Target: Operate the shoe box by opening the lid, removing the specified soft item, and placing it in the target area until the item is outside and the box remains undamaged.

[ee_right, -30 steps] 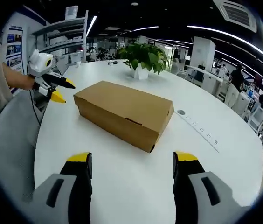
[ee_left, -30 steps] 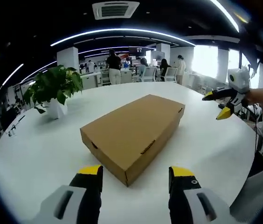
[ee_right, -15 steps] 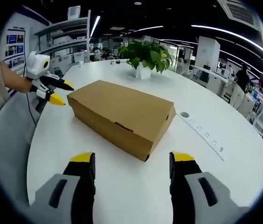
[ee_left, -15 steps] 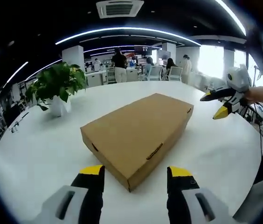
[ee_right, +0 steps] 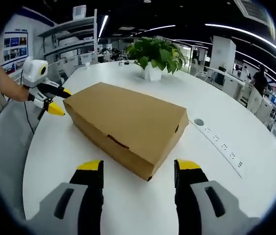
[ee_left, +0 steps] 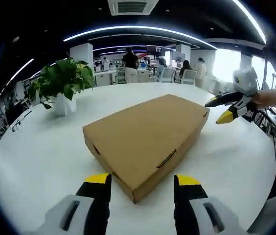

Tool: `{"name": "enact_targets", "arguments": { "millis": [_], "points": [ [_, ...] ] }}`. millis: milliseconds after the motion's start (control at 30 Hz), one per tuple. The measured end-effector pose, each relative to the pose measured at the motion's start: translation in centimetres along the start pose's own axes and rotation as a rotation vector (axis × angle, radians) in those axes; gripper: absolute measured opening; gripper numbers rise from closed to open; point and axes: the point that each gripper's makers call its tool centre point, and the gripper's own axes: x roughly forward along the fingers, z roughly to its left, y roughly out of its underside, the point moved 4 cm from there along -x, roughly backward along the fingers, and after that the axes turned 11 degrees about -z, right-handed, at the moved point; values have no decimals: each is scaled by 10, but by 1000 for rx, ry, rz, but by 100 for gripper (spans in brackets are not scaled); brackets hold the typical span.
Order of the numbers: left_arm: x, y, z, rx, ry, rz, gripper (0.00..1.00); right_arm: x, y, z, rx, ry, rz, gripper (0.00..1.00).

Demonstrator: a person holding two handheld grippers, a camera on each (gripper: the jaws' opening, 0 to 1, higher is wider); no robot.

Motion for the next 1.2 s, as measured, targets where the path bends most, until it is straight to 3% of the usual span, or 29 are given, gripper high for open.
{"name": "enact_targets", "arguments": {
  "millis": [467, 1200],
  "points": [
    [4, -2, 6, -29, -34, -15, 49, 24, 5, -6, 15, -3, 19, 45],
    [1, -2, 10, -30, -24, 8, 47, 23, 7, 8, 50, 31, 51, 43]
  ]
}}
